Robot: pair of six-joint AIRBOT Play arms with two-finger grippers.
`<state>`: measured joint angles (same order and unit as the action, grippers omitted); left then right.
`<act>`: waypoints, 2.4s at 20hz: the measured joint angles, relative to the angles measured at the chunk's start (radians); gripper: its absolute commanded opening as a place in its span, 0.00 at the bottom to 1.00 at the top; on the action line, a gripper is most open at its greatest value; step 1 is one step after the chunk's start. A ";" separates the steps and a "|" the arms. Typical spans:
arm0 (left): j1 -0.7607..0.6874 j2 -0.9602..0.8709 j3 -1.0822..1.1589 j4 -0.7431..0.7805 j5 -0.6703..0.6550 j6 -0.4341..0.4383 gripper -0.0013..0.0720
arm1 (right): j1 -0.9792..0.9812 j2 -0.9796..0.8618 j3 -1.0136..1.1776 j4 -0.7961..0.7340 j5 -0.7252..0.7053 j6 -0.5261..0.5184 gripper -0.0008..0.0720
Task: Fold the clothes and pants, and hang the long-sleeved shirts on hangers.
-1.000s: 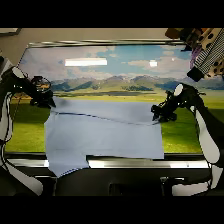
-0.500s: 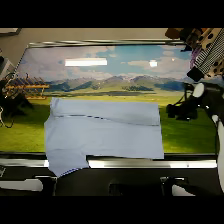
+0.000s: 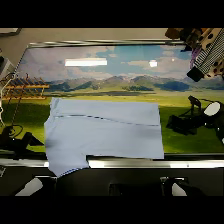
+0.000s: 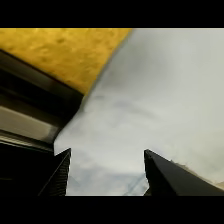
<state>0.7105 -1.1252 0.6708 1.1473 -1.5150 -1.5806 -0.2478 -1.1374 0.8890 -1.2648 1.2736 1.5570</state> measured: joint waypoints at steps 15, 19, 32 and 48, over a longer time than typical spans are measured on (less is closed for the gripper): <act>-0.007 0.104 -0.221 0.069 0.000 -0.019 0.75 | -0.005 0.010 -0.016 0.069 -0.037 -0.028 0.58; -0.007 0.104 -0.259 0.039 0.031 -0.019 0.75 | -0.005 0.010 -0.016 0.075 -0.046 -0.028 0.58; -0.008 0.103 -0.299 -0.001 0.010 0.018 0.04 | -0.005 0.011 -0.016 0.079 -0.051 -0.027 0.58; -0.008 0.103 -0.217 -0.042 0.022 0.044 0.04 | -0.201 -0.129 -0.122 0.082 0.113 -0.074 0.75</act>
<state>0.7025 -1.0222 0.4541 1.1049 -1.4929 -1.5368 -0.4492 -1.2667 0.7670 -1.1824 1.3865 1.4826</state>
